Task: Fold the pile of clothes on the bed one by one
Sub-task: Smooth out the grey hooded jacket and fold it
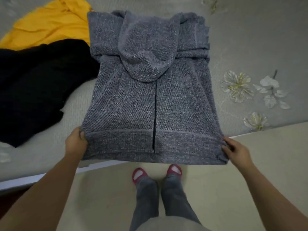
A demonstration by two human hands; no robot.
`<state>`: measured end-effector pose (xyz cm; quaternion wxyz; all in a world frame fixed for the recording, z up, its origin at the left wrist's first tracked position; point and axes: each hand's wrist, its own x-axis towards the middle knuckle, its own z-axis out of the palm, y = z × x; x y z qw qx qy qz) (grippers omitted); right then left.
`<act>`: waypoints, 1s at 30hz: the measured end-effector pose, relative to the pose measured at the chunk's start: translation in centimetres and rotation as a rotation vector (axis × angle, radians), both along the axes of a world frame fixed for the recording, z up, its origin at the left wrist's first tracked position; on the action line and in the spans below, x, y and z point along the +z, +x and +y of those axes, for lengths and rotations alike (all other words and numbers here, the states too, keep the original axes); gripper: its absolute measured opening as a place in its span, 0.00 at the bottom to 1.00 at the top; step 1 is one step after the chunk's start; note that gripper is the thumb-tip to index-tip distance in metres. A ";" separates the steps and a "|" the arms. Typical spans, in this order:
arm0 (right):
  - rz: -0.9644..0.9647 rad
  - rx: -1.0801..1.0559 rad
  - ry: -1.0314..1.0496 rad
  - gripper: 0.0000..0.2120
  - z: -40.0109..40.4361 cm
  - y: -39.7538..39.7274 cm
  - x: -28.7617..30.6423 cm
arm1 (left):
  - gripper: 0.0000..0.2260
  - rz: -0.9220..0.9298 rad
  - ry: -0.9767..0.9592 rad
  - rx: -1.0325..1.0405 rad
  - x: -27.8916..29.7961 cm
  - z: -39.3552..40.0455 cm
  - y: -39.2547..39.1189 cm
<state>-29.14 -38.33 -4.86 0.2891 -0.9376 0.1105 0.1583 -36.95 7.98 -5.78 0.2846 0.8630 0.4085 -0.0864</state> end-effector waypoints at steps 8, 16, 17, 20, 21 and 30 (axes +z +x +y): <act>0.116 -0.077 -0.091 0.15 4.3 -2.3 -3.4 | 0.10 0.074 -0.026 -0.064 -0.9 -0.9 -0.2; 0.031 -0.587 0.345 0.29 6.2 0.1 -5.2 | 0.24 -0.038 -0.129 0.239 -2.2 -3.5 2.3; 0.015 -0.560 0.337 0.30 6.2 0.1 -5.1 | 0.23 -0.074 -0.127 0.238 -2.1 -3.6 2.1; -0.020 -0.431 0.287 0.31 5.0 0.0 -4.2 | 0.22 -0.162 -0.120 0.167 -1.5 -3.6 0.7; -0.024 -0.400 0.265 0.32 4.3 -0.2 -3.7 | 0.23 -0.159 -0.111 0.136 -1.1 -3.5 0.0; 0.110 -0.295 0.174 0.38 -0.5 -7.6 0.5 | 0.30 -0.006 -0.169 0.048 2.9 -5.5 -8.8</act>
